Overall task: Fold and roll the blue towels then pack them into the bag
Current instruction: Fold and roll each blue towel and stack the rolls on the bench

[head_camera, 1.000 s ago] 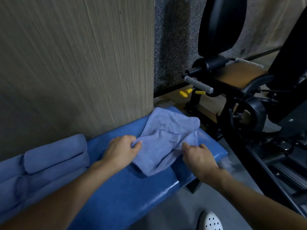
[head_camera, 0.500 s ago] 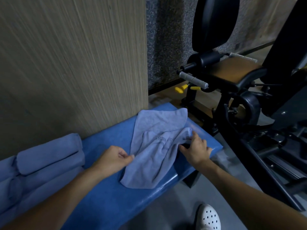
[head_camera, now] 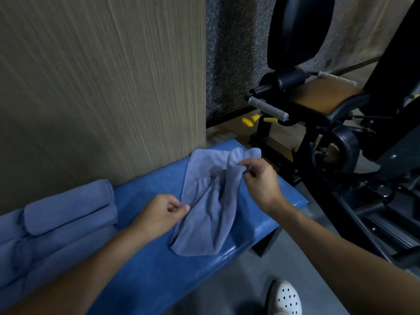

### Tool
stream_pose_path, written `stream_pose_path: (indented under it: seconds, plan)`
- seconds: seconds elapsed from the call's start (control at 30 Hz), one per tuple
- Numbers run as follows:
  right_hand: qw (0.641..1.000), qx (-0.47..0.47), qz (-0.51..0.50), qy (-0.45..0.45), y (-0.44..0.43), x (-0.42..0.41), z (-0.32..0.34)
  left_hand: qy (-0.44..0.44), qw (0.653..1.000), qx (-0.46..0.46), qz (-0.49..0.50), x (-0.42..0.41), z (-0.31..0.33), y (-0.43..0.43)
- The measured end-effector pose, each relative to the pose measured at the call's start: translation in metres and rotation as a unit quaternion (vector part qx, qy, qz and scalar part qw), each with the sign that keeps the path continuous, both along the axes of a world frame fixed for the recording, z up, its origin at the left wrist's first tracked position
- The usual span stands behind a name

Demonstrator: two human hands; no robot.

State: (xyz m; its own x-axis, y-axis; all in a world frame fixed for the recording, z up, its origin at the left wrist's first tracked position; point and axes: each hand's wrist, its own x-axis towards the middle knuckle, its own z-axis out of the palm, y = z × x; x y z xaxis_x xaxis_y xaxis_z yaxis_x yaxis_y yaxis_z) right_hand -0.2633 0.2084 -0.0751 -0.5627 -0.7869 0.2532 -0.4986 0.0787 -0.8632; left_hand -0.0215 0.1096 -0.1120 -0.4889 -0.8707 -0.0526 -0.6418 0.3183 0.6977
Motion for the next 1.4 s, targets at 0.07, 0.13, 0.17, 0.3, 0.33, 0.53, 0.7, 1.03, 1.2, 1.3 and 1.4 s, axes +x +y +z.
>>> stream_pose_path:
  seconds: [0.07, 0.13, 0.17, 0.3, 0.33, 0.53, 0.7, 1.03, 1.2, 1.3, 1.4]
  plan:
    - [0.997, 0.054, -0.008, -0.049, 0.000, -0.005, -0.010, -0.049, 0.999, 0.004, -0.013, -0.006, 0.000, 0.002]
    - [0.988, 0.131, 0.019, -0.081, 0.005, -0.012, -0.025, -0.109, 0.993, 0.003, -0.033, -0.012, -0.003, 0.008]
    - [0.982, 0.168, 0.040, -0.077, 0.008, -0.015, -0.032, -0.135, 0.990, -0.004, -0.042, -0.016, -0.004, 0.012]
    - [0.974, 0.220, 0.053, 0.010, 0.020, -0.021, -0.046, -0.194, 0.979, -0.014, -0.064, -0.019, -0.003, 0.022]
    - [0.976, 0.214, 0.041, 0.021, 0.021, -0.023, -0.048, -0.209, 0.975, -0.013, -0.075, -0.016, -0.002, 0.022]
    - [0.986, 0.152, 0.068, 0.026, 0.024, -0.024, -0.030, -0.093, 0.994, 0.030, -0.047, 0.008, -0.002, 0.014]
    - [0.995, 0.070, 0.057, -0.032, 0.025, -0.026, -0.002, 0.141, 0.981, 0.026, 0.128, 0.013, 0.033, 0.005]
    - [0.972, 0.092, 0.070, -0.202, 0.035, -0.011, 0.043, 0.289, 0.933, 0.018, 0.215, 0.026, 0.087, -0.002]
    - [0.943, 0.121, 0.111, -0.291, 0.050, -0.001, 0.023, 0.294, 0.921, 0.227, 0.122, 0.036, 0.060, 0.024]
    - [0.937, 0.139, 0.108, -0.301, 0.060, 0.005, -0.003, 0.213, 0.934, 0.247, 0.145, 0.039, 0.031, 0.031]
    - [0.937, 0.197, 0.113, -0.265, 0.070, 0.008, -0.022, 0.161, 0.938, 0.245, 0.185, 0.039, 0.017, 0.034]
